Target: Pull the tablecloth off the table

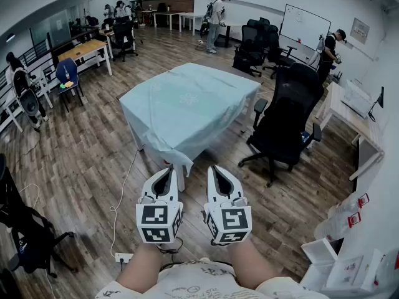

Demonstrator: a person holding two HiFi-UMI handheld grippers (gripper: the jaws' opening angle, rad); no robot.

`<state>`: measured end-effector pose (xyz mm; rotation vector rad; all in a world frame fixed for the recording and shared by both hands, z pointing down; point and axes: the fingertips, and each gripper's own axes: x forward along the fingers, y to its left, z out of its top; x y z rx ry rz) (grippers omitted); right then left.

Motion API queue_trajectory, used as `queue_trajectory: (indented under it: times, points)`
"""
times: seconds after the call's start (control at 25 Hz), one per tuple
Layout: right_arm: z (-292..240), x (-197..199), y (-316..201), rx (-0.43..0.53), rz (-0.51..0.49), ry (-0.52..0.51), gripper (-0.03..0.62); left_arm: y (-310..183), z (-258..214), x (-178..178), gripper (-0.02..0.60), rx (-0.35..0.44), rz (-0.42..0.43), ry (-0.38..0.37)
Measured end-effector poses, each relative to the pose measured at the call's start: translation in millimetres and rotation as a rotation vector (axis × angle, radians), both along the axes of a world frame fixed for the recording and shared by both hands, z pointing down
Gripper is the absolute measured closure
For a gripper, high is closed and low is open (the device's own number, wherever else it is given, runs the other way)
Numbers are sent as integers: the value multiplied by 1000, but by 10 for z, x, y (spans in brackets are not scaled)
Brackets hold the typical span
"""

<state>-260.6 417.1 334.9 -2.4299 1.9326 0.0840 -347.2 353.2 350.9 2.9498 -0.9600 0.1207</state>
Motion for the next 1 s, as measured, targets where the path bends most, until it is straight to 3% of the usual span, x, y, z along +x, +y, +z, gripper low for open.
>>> queue_trajectory:
  times: [0.56, 1.0]
  points:
    - [160, 679, 110, -9, -40, -34, 580, 155, 146, 649, 572, -23, -33, -5]
    - [296, 865, -223, -21, -67, -43, 580, -177, 292, 797, 572, -35, -66, -2]
